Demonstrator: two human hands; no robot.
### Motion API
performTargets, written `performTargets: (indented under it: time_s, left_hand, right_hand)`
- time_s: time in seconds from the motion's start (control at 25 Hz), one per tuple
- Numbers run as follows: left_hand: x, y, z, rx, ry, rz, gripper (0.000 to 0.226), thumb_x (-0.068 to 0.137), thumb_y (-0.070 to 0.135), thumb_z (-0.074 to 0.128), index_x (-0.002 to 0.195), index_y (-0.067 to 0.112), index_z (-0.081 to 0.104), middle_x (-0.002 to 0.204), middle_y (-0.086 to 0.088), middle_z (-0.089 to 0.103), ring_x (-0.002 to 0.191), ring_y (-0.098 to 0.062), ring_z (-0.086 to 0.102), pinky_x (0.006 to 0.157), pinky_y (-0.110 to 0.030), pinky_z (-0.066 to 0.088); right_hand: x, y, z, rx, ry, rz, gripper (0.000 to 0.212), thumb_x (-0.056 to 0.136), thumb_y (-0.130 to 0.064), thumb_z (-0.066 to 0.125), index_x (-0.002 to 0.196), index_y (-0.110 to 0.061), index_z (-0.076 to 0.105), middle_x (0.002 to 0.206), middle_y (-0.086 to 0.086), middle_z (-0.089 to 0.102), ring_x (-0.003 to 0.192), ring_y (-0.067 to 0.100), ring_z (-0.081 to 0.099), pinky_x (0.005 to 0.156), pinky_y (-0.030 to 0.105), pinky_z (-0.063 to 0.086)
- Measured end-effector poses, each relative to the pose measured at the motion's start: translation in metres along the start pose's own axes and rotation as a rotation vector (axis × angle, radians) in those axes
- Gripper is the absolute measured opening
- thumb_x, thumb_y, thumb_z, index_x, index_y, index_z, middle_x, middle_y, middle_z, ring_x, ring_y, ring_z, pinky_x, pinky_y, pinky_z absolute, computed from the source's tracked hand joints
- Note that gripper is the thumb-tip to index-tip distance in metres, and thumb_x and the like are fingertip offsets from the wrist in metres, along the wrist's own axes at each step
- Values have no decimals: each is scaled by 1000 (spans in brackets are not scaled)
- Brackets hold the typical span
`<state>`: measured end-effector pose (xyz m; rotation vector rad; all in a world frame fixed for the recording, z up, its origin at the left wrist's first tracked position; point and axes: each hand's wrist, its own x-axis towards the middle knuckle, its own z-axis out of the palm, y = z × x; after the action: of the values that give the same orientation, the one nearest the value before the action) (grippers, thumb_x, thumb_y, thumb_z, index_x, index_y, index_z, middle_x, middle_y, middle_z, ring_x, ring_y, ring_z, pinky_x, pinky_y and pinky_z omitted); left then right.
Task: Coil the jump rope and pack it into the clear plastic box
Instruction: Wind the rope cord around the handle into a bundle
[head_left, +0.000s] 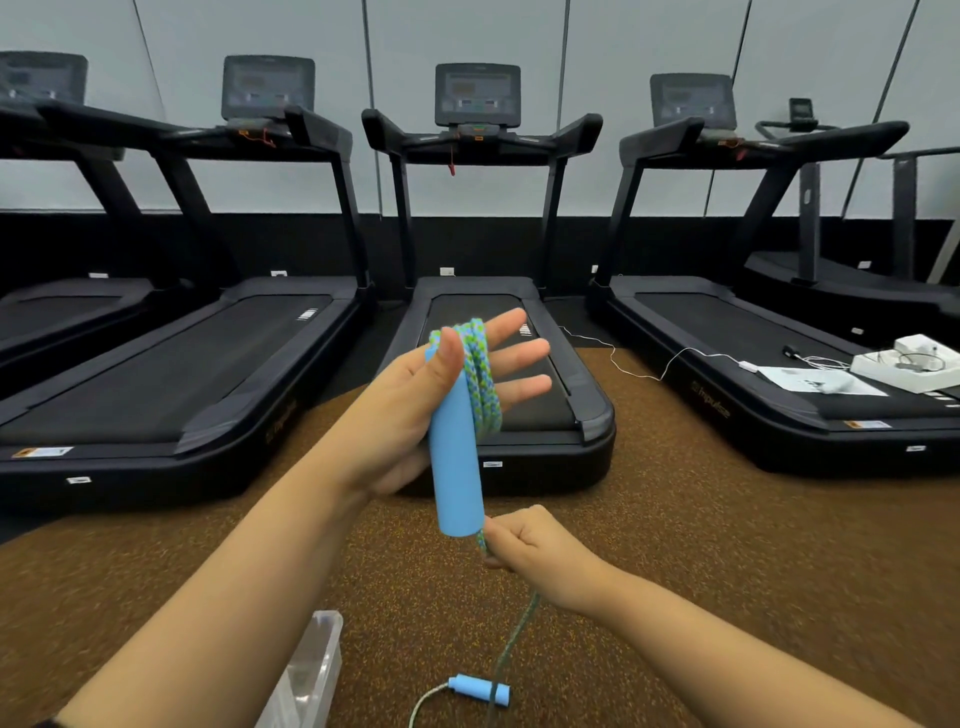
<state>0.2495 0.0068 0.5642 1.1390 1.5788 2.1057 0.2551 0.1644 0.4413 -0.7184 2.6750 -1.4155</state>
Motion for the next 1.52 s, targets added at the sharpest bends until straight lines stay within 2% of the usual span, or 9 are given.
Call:
performTargets:
  time_s: [0.28,0.52,0.68,0.76,0.88,1.0,1.24,1.4,1.52]
  left_hand:
    - [-4,-1,-13,213,57,-13,76,60,67,67,125,29,54,130,6,62,115,-18,63,93,-21,51]
    - [-10,-2,-33,486,80,-44,64,64,72,61,117,37,57,140,15,51,116,-7,61,96,-16,47]
    - [-11,-2,-31,741,60,-138,54,76,48,56,121,20,61,130,33,50,114,7,58,101,-17,45]
    - [-12,-5,-32,930,40,-192,67,73,60,56,116,10,64,129,29,55,110,6,61,99,-26,49]
    - [-14,-10,-32,1185,-34,-247,92,60,87,41,88,3,65,93,12,68,70,-13,63,68,-26,53]
    - [-13,-9,-23,1292,-117,-311,70,62,81,44,62,11,49,58,2,44,50,-9,37,48,-20,31]
    - [-12,3,-13,800,-398,-448,32,90,43,52,99,19,70,86,3,76,89,-15,71,86,-30,54]
    - [-10,7,-8,368,-442,-352,46,81,58,55,103,20,70,76,2,74,85,-23,72,97,-56,43]
    - [-8,1,-8,118,-380,-291,54,73,62,60,100,18,73,71,0,74,81,-23,73,102,-47,43]
  right_hand:
    - [-14,2,9,-119,71,-40,50,98,-45,33,51,-27,35,49,-9,34,48,9,30,52,29,25]
    - [-25,-19,-8,-559,185,-295,50,98,-52,15,63,-27,41,54,-11,40,48,10,43,50,19,28]
    - [-24,-36,-30,-809,219,-530,49,101,-44,21,65,-23,46,53,-8,49,45,11,48,42,24,36]
    - [-20,-48,-45,-948,216,-640,50,99,-47,24,64,-21,49,53,-6,53,43,12,51,38,24,34]
    - [-13,-69,-70,-1142,210,-763,53,89,-59,32,61,-18,52,50,-5,54,39,15,52,36,20,26]
    - [-4,-81,-91,-1265,174,-819,53,83,-61,35,60,-16,52,49,-4,53,35,17,51,36,20,24]
    - [16,-87,-111,-1101,169,-740,72,97,-52,4,58,-16,53,49,-3,48,40,16,46,42,22,20]
    - [29,-93,-98,-720,226,-563,68,97,-48,11,49,-10,39,45,-2,32,42,14,32,50,17,22]
    - [36,-103,-90,-387,253,-486,59,101,-34,22,45,-18,29,44,-6,24,44,14,26,53,24,24]
